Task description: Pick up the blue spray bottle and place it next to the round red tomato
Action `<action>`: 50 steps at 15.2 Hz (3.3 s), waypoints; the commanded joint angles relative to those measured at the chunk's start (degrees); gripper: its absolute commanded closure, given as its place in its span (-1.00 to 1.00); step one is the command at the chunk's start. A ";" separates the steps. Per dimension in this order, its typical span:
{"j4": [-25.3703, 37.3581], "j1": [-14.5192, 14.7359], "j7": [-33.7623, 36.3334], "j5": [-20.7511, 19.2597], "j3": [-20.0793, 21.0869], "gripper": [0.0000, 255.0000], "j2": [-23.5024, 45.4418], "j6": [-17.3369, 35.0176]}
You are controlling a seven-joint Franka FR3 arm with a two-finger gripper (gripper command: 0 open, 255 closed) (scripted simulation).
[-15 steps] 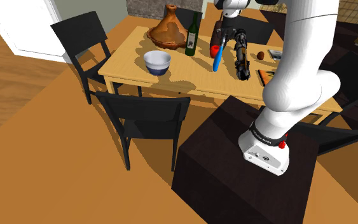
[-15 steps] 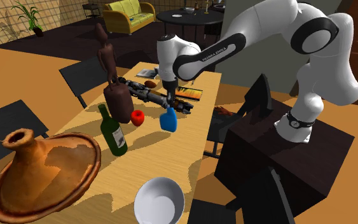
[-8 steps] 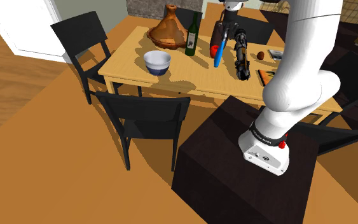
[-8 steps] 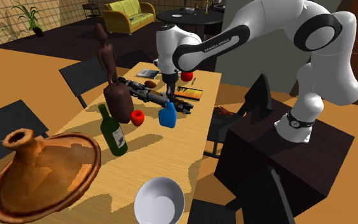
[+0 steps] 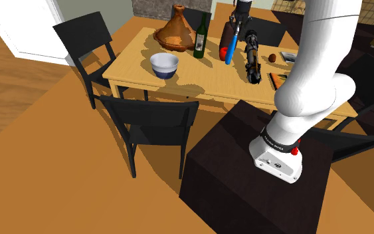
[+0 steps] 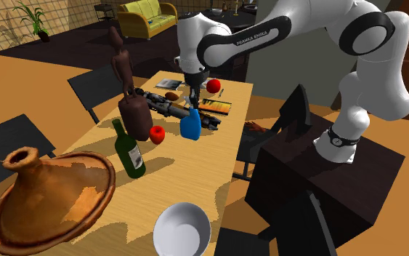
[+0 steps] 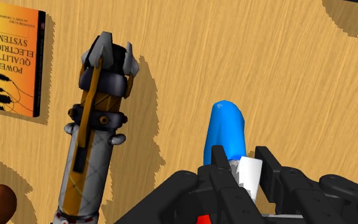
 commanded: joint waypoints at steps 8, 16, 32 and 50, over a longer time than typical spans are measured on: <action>5.58 -0.28 0.07 -0.37 -0.26 1.00 -0.88 -6.41; 8.79 -1.15 -0.96 -0.63 -0.75 1.00 -2.00 -10.63; -5.32 -11.44 -18.49 -2.13 -7.04 1.00 -11.08 -4.70; 3.80 -29.74 -41.90 3.63 -12.71 1.00 -3.29 -6.40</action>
